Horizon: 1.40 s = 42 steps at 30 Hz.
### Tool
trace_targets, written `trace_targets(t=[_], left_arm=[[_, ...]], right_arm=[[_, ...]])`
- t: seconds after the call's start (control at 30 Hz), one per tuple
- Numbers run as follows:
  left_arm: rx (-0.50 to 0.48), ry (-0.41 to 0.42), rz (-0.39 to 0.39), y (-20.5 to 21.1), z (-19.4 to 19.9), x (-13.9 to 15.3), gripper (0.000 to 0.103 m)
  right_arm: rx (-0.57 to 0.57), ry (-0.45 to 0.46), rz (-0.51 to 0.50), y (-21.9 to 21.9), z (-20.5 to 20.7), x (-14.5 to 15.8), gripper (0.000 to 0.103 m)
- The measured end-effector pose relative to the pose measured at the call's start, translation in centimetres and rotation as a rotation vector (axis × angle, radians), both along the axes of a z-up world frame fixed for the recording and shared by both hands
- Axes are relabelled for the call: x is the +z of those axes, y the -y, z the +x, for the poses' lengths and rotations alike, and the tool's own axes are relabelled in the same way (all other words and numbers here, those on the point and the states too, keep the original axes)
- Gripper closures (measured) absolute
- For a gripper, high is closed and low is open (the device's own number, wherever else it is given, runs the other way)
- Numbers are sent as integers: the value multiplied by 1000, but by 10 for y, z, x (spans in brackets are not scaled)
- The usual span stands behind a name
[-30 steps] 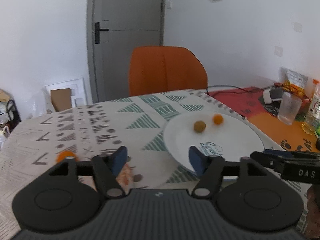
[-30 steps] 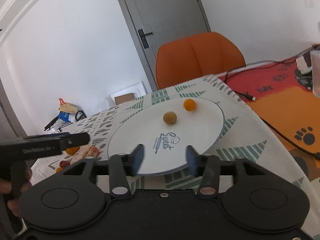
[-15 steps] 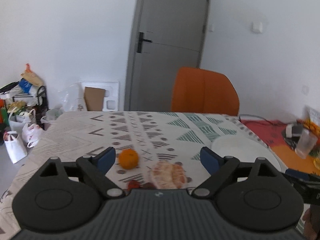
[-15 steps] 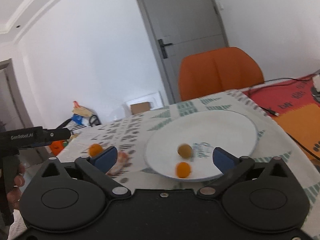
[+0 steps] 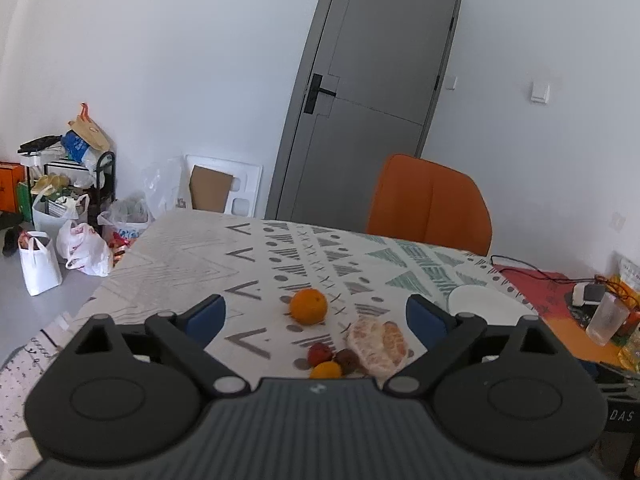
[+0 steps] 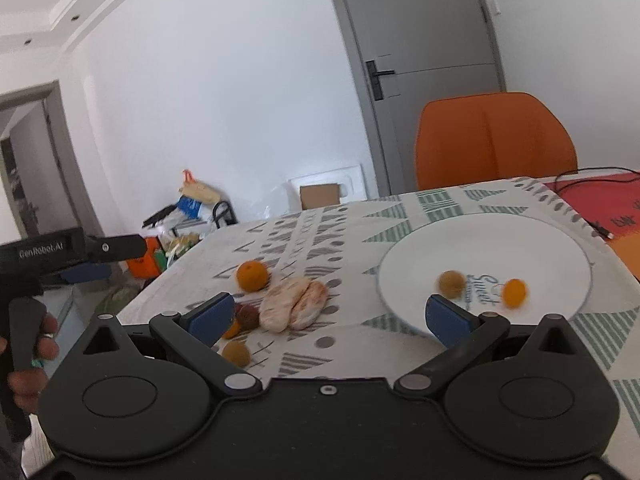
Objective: Organize fruits
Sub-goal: 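Move both open grippers back toward the fruit row, then grasp the large orange with the right gripper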
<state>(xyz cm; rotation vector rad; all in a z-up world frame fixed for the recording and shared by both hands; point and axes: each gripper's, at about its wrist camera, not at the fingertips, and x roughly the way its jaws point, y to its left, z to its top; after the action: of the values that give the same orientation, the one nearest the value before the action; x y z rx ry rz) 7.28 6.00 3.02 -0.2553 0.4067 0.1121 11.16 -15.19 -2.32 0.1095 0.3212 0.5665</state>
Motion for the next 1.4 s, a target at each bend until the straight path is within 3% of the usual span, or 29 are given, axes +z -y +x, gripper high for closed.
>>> trace_targets(t=[0.63, 0.93, 1.13, 1.17, 1.23, 1.4], left_arm=[[35, -36, -45, -38, -20, -28, 3], [29, -66, -45, -48, -28, -43, 3], [27, -85, -36, -55, -32, -49, 3], [25, -86, -35, -55, -33, -50, 3], [21, -92, -29, -55, -32, -52, 3], [5, -108, -32, -53, -28, -57, 3]], right_arm=[[139, -74, -84, -52, -9, -11, 0], [198, -100, -146, -75, -13, -19, 14], [216, -123, -178, -91, -11, -28, 15], [218, -128, -185, -94, -9, -30, 17], [239, -137, -203, -99, -8, -35, 67], [240, -139, -208, -97, -7, -35, 68]])
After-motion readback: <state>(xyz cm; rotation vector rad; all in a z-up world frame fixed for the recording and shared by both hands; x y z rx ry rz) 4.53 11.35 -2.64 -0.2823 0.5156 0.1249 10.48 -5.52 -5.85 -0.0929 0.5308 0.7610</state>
